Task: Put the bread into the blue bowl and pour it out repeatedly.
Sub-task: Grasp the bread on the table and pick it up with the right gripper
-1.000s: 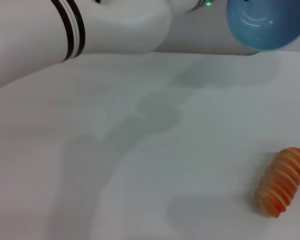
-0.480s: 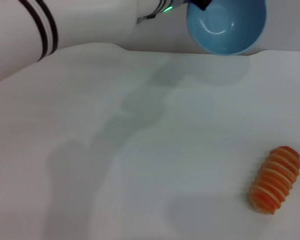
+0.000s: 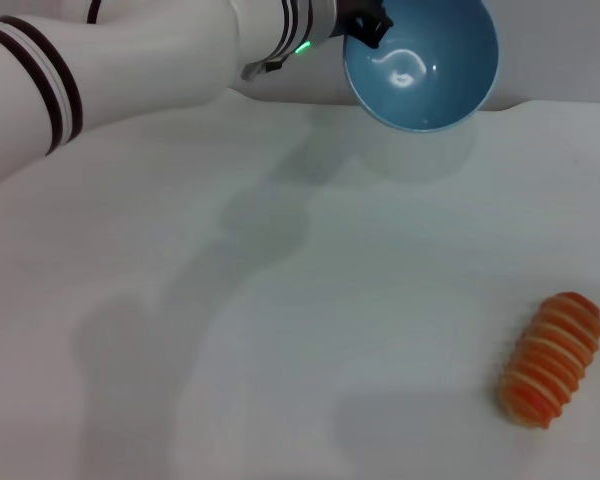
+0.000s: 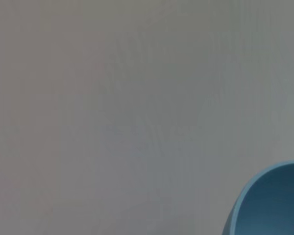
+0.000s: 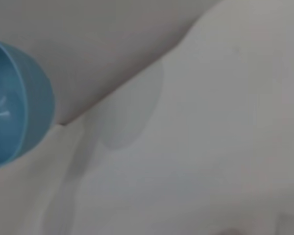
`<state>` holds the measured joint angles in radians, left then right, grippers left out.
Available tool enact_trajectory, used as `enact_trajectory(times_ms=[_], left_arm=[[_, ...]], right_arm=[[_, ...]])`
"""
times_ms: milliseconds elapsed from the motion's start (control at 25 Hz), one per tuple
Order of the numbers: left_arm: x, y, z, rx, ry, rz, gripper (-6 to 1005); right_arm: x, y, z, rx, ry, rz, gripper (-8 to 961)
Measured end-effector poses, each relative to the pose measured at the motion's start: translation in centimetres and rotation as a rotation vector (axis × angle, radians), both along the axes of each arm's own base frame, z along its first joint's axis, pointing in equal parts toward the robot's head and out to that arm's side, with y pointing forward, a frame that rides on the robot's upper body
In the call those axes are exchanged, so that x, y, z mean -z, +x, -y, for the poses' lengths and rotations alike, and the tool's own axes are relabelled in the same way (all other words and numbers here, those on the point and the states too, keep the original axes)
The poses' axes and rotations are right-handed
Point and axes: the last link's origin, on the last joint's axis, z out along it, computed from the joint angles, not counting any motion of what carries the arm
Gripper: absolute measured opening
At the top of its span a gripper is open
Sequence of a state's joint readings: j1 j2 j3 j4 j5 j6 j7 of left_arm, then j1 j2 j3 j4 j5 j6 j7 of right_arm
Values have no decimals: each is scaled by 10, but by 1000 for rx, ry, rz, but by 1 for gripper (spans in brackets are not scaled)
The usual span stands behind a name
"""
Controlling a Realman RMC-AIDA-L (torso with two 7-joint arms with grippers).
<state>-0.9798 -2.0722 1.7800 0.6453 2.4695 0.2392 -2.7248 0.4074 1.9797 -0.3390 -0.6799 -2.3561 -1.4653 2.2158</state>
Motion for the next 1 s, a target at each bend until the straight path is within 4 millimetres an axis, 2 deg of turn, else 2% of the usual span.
enact_trajectory(times_ms=[400, 640, 1000], left_arm=[[2, -4, 3, -9, -5, 2, -1], [2, -6, 3, -11, -4, 1, -1], [2, -9, 3, -16, -3, 1, 0]], right_arm=[[28, 0, 1, 23, -59, 32, 471], [45, -3, -6, 16, -83, 67, 471], [60, -6, -10, 17, -107, 72, 468]])
